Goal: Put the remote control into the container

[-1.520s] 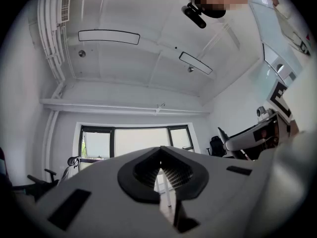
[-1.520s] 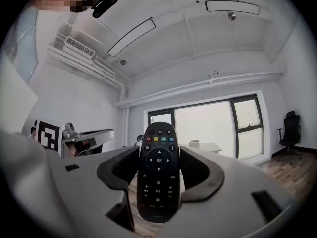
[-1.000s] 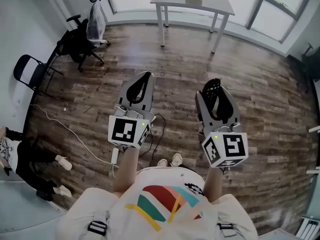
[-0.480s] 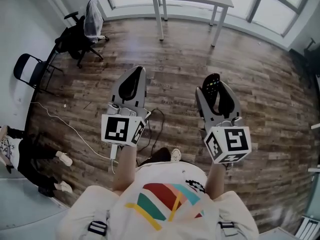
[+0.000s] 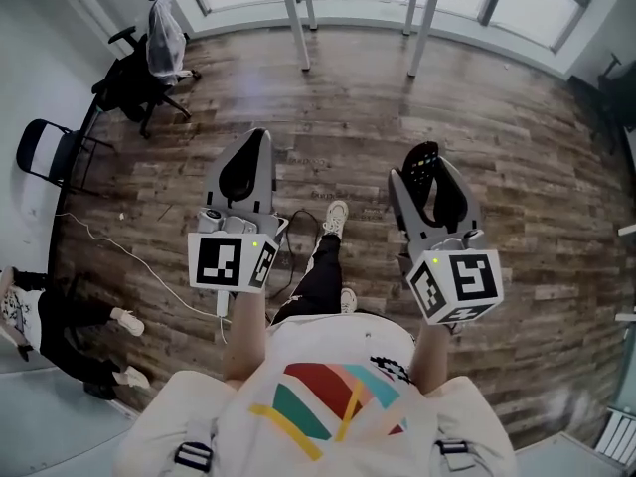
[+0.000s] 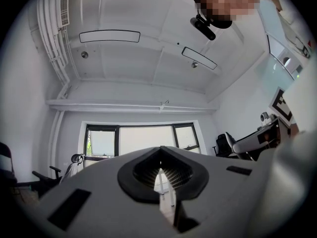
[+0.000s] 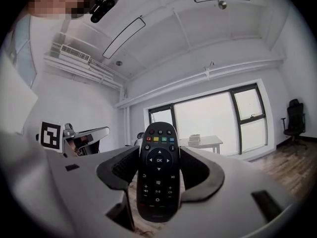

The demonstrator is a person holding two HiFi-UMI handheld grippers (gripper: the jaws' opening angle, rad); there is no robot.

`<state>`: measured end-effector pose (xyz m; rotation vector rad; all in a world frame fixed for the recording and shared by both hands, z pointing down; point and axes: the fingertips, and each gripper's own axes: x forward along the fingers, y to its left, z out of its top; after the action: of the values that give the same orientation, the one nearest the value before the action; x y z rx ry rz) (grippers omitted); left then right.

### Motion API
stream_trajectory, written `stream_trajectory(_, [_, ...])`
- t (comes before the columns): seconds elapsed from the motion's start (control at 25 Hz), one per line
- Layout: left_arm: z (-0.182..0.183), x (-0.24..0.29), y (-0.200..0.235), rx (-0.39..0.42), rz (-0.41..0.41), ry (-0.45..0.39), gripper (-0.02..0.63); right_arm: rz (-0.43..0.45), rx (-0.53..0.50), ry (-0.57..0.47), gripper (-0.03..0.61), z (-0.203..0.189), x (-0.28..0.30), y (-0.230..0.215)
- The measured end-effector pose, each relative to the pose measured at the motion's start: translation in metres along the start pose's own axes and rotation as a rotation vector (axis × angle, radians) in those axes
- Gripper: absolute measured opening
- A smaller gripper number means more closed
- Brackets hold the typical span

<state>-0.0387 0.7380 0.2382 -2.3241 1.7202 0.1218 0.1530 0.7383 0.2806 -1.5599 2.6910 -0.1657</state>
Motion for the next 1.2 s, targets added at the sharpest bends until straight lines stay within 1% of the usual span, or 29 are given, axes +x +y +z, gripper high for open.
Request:
stream_trajectory(0.12, [-0.011, 0.03, 0.003, -0.019, -0.021, -0.015, 0.008, -0.028, -0.012, 0.017, 0.256, -0.005, 0.016, -0.016])
stream_trajectory(0.28, [-0.041, 0.072, 0.012, -0.085, -0.02, 0.005, 0.008, -0.042, -0.019, 0.061, 0.256, -0.018, 0.044, -0.035])
stream_trajectory(0.44, [-0.055, 0.111, 0.018, -0.075, -0.04, 0.001, 0.007, -0.074, -0.029, 0.044, 0.256, -0.013, 0.083, -0.058])
stream_trajectory(0.6, [-0.071, 0.157, 0.043, -0.103, -0.036, 0.014, 0.007, -0.068, -0.052, 0.07, 0.256, -0.011, 0.138, -0.07])
stream_trajectory(0.84, [-0.077, 0.227, 0.079, -0.097, -0.045, 0.009, 0.008, -0.051, -0.063, 0.062, 0.256, 0.012, 0.22, -0.088])
stream_trajectory(1.04, [-0.092, 0.276, 0.119, -0.111, -0.039, 0.004, 0.008, -0.041, -0.051, 0.073, 0.256, 0.015, 0.285, -0.098])
stream_trajectory(1.2, [-0.099, 0.307, 0.146, -0.113, -0.033, -0.016, 0.008, -0.067, -0.073, 0.072, 0.256, 0.021, 0.317, -0.108])
